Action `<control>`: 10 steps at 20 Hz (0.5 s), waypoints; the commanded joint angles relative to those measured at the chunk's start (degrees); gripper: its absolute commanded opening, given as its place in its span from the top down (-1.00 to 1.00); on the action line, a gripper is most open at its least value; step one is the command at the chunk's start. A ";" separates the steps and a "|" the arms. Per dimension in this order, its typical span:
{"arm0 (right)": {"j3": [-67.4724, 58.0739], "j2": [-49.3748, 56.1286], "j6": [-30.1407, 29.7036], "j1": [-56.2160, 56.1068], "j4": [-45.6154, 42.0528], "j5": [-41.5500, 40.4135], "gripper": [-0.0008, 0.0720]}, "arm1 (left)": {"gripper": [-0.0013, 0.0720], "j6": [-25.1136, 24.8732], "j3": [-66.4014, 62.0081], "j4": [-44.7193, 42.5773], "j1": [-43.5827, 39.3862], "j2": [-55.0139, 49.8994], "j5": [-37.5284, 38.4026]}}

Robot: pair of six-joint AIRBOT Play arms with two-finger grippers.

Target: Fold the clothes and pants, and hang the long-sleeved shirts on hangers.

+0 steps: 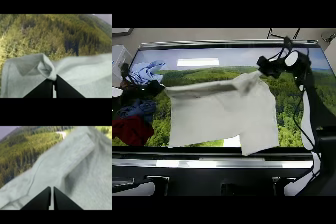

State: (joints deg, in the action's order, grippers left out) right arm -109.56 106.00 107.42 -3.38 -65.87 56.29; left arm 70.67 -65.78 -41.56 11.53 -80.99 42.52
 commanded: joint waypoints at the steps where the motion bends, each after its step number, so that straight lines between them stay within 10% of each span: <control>1: -0.09 4.96 2.93 0.35 5.14 5.18 0.69 | 0.89 -0.17 0.33 1.49 -0.90 -5.25 4.94; 3: -0.13 4.11 1.70 2.86 5.44 9.31 0.33 | 0.53 -0.17 0.02 1.46 -0.11 -4.90 9.09; 5: -0.13 1.51 -4.28 8.33 4.96 17.53 -0.33 | -0.61 -0.15 -2.14 0.70 3.69 -4.74 19.87; 10: 1.70 -3.39 -9.22 24.92 -5.22 47.15 -0.57 | -0.63 8.02 0.98 -16.63 16.28 -2.51 46.93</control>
State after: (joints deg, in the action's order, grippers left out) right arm -109.23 104.81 101.43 13.85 -65.67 85.69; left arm 74.98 -67.46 -48.40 22.11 -84.84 73.45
